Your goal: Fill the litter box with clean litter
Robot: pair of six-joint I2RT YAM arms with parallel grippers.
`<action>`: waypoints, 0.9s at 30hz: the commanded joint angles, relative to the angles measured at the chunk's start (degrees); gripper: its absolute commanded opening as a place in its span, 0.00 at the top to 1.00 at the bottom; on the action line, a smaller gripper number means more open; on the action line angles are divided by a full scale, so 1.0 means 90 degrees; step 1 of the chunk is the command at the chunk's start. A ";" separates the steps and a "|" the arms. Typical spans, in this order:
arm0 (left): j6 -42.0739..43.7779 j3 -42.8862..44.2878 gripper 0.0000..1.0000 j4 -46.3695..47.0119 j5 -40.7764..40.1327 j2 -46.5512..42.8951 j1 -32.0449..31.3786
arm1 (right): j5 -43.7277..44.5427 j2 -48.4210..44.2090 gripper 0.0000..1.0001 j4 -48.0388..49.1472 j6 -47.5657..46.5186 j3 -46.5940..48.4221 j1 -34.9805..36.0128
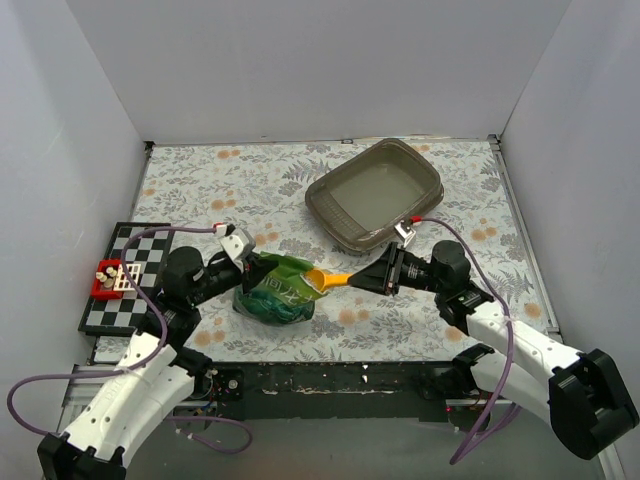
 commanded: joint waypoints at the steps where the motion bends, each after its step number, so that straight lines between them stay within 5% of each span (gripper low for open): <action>1: -0.0101 0.0070 1.00 -0.0073 0.0449 0.0447 -0.0049 | 0.0027 -0.0288 0.99 -0.0378 -0.0208 0.0088 -0.0246; 9: -0.0257 0.0198 1.00 0.0541 0.0391 0.1053 -0.0625 | 0.0242 -0.1020 0.99 -0.0524 -0.0090 -0.0722 -0.0520; 19: -0.0580 0.0051 1.00 0.1275 -0.0731 0.1688 -0.2070 | 0.0554 -0.1909 0.99 -0.0211 0.0262 -0.2012 -0.0559; 27: -0.0541 -0.0007 1.00 0.1324 -0.1201 0.1777 -0.2481 | 0.0623 -0.2543 0.99 -0.1020 0.0145 -0.1925 -0.0627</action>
